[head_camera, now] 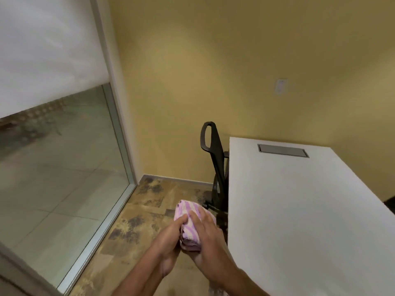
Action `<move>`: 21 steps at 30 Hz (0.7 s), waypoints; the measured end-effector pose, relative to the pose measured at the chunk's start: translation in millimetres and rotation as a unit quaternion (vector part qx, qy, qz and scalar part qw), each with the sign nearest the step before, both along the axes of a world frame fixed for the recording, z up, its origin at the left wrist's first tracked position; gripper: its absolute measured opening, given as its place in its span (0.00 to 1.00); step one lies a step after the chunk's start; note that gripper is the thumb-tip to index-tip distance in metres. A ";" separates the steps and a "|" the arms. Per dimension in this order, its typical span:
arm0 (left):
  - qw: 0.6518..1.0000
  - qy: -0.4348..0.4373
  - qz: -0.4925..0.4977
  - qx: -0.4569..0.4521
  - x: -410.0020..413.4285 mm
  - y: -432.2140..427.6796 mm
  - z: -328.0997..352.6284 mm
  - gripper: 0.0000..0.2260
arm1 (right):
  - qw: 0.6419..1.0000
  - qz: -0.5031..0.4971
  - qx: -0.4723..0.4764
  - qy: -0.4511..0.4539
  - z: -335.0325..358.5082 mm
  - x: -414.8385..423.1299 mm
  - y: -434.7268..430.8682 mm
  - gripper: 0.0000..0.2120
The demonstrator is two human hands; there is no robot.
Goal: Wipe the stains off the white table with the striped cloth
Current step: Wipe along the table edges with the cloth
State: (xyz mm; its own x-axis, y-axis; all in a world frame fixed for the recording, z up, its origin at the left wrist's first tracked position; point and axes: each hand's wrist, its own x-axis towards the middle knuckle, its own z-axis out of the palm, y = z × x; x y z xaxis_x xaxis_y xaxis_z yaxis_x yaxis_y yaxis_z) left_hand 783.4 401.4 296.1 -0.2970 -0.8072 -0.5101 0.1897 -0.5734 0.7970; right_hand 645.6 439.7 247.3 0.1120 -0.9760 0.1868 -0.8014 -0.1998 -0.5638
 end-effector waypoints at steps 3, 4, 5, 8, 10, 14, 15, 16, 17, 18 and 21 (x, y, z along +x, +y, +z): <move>1.000 -0.011 -0.025 -0.010 18.8 -32.6 5.5 0.16 | 0.999 -0.040 0.005 0.003 4.8 25.9 -21.9 0.42; 0.999 -0.015 -0.041 -0.012 24.1 -42.7 7.4 0.17 | 0.998 -0.056 0.009 0.006 6.8 33.6 -28.2 0.43; 0.998 -0.020 -0.060 -0.015 29.0 -53.5 8.9 0.17 | 0.997 -0.072 0.017 0.006 9.1 40.9 -34.6 0.44; 0.994 -0.032 -0.107 -0.022 32.7 -87.7 11.2 0.18 | 0.993 -0.114 0.039 0.007 14.4 53.2 -54.7 0.45; 0.989 -0.040 -0.139 -0.028 29.4 -108.3 10.1 0.18 | 0.989 -0.140 0.046 0.011 16.8 54.2 -66.9 0.46; 0.982 -0.044 -0.182 -0.024 11.9 -148.3 2.3 0.17 | 0.982 -0.183 0.033 0.008 15.1 43.2 -93.2 0.44; 0.982 -0.041 -0.182 -0.015 6.1 -157.4 -0.5 0.16 | 0.981 -0.192 0.032 -0.001 13.1 37.8 -100.5 0.44; 0.983 -0.041 -0.178 -0.005 0.3 -166.3 -2.5 0.15 | 0.980 -0.195 0.031 -0.011 10.4 31.0 -107.7 0.44; 0.983 -0.041 -0.176 0.004 -5.3 -175.4 -4.8 0.14 | 0.981 -0.193 0.027 -0.020 6.4 22.9 -114.7 0.45; 0.983 -0.038 -0.178 0.013 -11.2 -185.1 -7.6 0.14 | 0.982 -0.186 0.024 -0.031 2.0 13.6 -121.3 0.45; 0.983 -0.012 -0.180 0.035 -27.0 -217.4 -15.4 0.15 | 0.974 -0.194 0.004 -0.115 -9.0 -18.1 -136.4 0.51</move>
